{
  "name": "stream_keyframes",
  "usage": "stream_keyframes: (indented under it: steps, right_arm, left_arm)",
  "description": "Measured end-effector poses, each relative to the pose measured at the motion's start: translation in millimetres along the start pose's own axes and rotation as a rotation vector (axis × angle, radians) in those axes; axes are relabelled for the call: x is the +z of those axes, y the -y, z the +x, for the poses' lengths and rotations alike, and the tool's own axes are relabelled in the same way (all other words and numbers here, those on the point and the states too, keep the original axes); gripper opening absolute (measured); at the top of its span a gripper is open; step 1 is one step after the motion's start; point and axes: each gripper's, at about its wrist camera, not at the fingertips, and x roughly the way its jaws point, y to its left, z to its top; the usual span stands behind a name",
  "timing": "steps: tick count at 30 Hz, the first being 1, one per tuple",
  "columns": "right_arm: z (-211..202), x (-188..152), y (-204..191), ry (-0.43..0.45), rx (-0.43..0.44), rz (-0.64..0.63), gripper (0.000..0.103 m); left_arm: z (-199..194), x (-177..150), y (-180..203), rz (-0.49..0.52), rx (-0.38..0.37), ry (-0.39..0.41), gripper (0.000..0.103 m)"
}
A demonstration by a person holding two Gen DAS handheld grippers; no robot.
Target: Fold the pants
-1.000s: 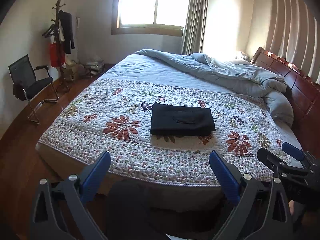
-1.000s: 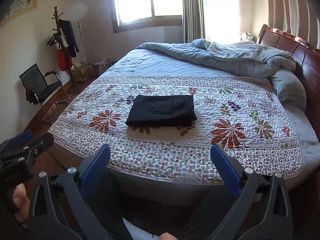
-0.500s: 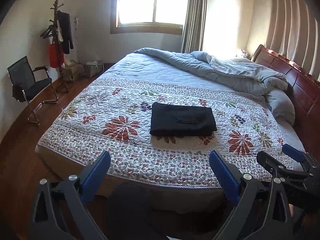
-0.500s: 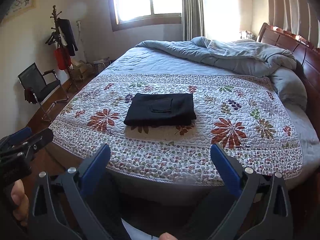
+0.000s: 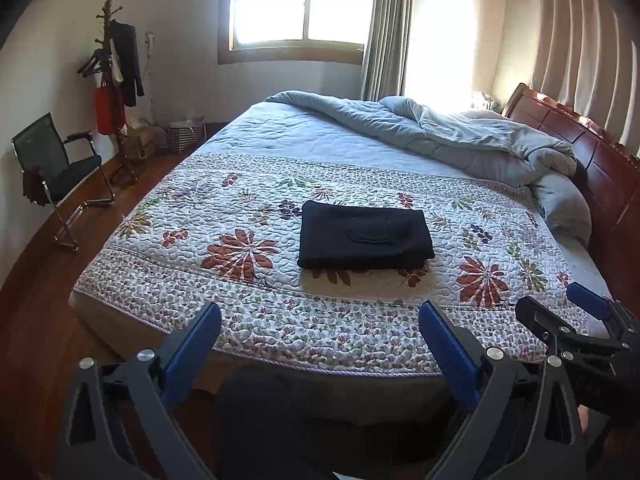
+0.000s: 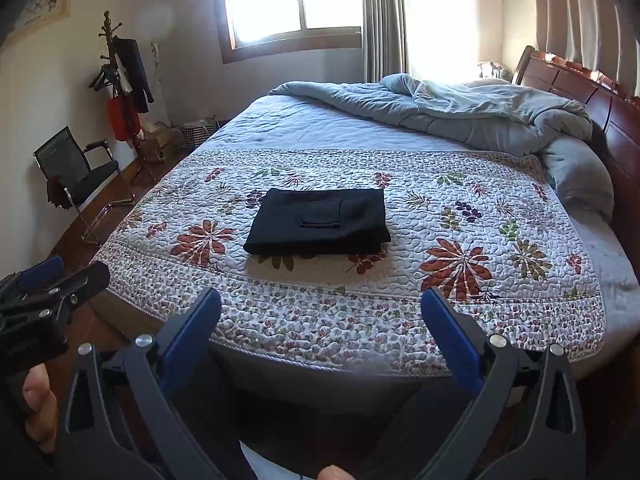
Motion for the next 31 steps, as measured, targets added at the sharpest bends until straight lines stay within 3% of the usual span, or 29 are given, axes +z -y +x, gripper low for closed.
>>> stream_keyframes:
  steps: [31]
  right_arm:
    - [0.5,-2.5,2.0,0.006,-0.01,0.005,0.1]
  left_arm:
    - [-1.3,-3.6,4.2,0.002,-0.004,-0.014,0.099]
